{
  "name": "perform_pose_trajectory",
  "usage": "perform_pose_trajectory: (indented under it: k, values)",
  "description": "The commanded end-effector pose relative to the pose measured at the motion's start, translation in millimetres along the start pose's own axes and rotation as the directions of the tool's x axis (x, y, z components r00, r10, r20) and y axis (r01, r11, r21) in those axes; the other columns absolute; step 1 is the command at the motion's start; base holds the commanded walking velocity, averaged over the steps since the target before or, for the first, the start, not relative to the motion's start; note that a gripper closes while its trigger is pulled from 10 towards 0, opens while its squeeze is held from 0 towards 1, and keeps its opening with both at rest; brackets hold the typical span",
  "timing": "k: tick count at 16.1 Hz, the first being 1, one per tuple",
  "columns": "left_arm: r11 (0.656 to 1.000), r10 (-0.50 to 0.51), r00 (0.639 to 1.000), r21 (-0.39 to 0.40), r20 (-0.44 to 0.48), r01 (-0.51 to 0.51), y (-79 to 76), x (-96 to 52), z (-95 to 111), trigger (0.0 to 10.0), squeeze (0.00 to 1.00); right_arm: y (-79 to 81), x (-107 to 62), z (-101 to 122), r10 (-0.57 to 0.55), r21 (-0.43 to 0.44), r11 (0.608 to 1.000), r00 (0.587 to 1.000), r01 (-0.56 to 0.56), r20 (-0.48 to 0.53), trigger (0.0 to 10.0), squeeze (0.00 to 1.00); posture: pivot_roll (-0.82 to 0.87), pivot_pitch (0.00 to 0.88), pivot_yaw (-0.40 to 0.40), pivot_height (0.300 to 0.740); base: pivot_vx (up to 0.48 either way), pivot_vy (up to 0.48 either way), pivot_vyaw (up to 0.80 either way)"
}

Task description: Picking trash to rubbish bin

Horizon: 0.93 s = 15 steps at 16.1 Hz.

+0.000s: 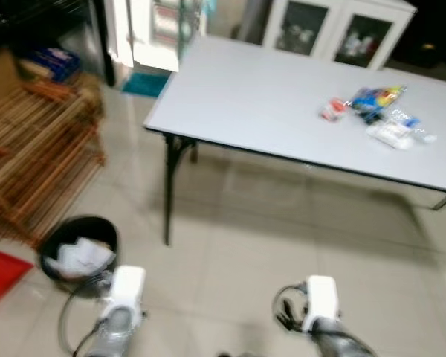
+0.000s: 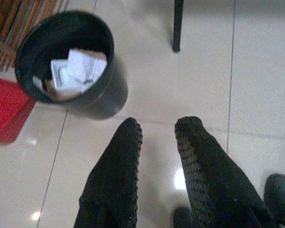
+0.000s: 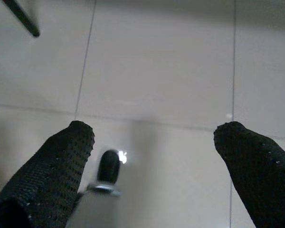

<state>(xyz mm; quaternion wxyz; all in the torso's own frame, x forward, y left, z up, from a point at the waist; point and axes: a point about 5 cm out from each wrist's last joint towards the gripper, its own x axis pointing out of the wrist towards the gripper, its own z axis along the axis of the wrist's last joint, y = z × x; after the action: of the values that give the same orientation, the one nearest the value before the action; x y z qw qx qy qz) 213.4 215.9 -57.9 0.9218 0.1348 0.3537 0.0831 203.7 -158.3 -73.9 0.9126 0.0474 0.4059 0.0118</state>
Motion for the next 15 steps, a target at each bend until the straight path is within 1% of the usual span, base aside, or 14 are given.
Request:
perform_pose_trajectory:
  k: [1, 5, 8, 15]
  values:
    - [1.000, -0.013, 1.000, 0.000, 0.002, 0.013, -7.2, -0.4, 1.5, 10.0, 0.00, -9.0, -0.1, 4.4, -0.024, -0.009, 1.000, 1.000, 0.024, 0.008, 10.0, 0.00, -0.06, 0.072, -0.118, 0.740, 0.000, -0.480, 0.00]
    - [1.000, -0.014, 1.000, 0.001, -0.001, 0.014, -7.0, -0.5, 1.0, 10.0, 0.00, -8.5, -0.2, 3.8, -0.020, -0.009, 1.000, 1.000, 0.021, 0.008, 10.0, 0.00, -0.06, 0.074, -0.119, 0.740, 0.000, -0.480, 0.00]
    - [1.000, -0.015, 1.000, 0.004, -0.002, 0.015, -7.0, -0.5, 0.7, 10.0, 0.00, -8.9, -0.4, 2.7, -0.023, -0.003, 1.000, 1.000, 0.023, 0.004, 10.0, 0.00, -0.06, 0.074, -0.119, 0.740, 0.000, -0.480, -0.53]
    - [1.000, -0.017, 1.000, 0.008, 0.001, 0.017, -7.4, -0.4, 1.4, 10.0, 0.00, -8.7, -0.5, 3.0, -0.017, -0.016, 1.000, 1.000, 0.017, 0.008, 10.0, 0.00, -0.06, 0.063, -0.118, 0.740, 0.000, -0.480, 0.00]
